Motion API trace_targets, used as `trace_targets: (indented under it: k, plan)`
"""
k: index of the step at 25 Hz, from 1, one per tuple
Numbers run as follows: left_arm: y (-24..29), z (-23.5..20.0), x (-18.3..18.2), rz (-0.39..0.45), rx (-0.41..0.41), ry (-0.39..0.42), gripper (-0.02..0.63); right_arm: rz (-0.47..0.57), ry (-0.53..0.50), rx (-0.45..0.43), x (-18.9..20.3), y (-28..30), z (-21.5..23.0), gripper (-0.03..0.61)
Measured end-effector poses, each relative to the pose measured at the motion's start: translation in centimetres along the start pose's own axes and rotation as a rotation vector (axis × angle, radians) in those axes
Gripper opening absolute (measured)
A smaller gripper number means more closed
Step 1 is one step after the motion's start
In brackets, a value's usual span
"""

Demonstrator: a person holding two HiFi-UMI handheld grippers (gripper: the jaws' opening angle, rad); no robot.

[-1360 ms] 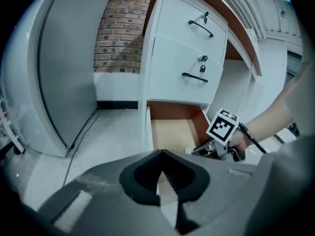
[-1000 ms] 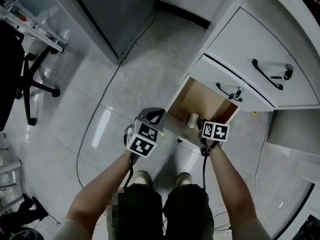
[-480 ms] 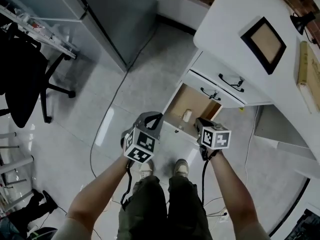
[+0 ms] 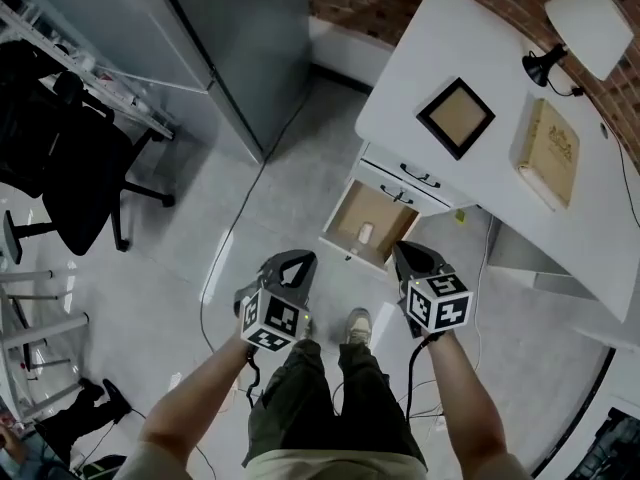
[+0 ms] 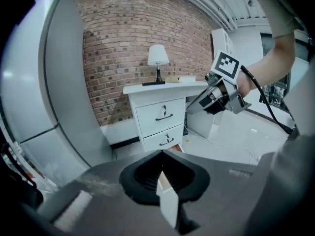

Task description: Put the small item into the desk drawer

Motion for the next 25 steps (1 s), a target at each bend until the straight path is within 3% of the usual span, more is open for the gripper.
trace_targets:
  k: [11, 17, 25]
  plan:
    - [-14.6, -0.6, -9.9, 0.129, -0.043, -0.090, 0.003, 0.164, -0.136, -0.009, -6.3, -16.5, -8.4, 0.009]
    - [-23.2, -0.2, -16.7, 0.231, -0.084, -0.059, 0.003, 0.297, -0.178, -0.007, -10.3, -24.7, -12.2, 0.005]
    - [-32.3, 1.5, -21.3, 0.314, -0.101, -0.022, 0.003, 0.439, -0.296, -0.012, -13.1, -34.7, -16.9, 0.005]
Point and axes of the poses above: the fingertips, and each gripper's own axes: y forward along the fingers, z to its right, x out of its underside, the point moved 5 cm from there along -y, backward along the fingers, and after that the axes turned 10 degrees about -z, right-handed, at the moved point
